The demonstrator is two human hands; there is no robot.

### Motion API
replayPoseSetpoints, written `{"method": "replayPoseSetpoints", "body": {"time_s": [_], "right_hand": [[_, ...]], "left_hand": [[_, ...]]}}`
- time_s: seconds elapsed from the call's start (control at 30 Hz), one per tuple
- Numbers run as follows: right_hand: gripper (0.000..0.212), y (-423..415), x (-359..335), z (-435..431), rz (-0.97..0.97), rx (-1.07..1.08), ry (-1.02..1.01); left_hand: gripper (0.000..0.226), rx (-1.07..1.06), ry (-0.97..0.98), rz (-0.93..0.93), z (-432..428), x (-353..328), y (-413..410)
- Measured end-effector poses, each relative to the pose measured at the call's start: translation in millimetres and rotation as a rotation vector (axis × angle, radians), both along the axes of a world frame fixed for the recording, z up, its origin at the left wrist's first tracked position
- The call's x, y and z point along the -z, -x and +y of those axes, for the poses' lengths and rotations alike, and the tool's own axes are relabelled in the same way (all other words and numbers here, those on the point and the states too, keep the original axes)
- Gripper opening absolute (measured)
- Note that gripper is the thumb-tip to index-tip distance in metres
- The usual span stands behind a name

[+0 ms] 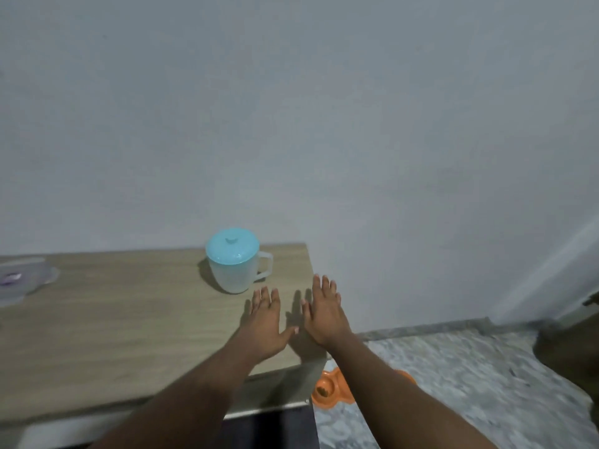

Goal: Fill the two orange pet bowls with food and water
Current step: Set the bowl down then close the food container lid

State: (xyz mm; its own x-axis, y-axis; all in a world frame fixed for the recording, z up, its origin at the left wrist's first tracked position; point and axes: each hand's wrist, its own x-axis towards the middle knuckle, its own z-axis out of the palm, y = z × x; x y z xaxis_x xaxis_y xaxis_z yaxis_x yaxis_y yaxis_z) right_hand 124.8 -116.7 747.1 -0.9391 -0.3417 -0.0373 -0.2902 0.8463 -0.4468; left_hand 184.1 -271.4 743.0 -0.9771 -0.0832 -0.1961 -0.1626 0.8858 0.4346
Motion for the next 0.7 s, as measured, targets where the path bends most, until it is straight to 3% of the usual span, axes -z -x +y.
{"method": "replayPoseSetpoints", "body": {"time_s": [0.7], "right_hand": [[0.065, -148, 10, -365, -0.073, -0.167, 0.048]], "left_hand": [[0.104, -0.230, 0.098, -0.010, -410, -21, -163]]}}
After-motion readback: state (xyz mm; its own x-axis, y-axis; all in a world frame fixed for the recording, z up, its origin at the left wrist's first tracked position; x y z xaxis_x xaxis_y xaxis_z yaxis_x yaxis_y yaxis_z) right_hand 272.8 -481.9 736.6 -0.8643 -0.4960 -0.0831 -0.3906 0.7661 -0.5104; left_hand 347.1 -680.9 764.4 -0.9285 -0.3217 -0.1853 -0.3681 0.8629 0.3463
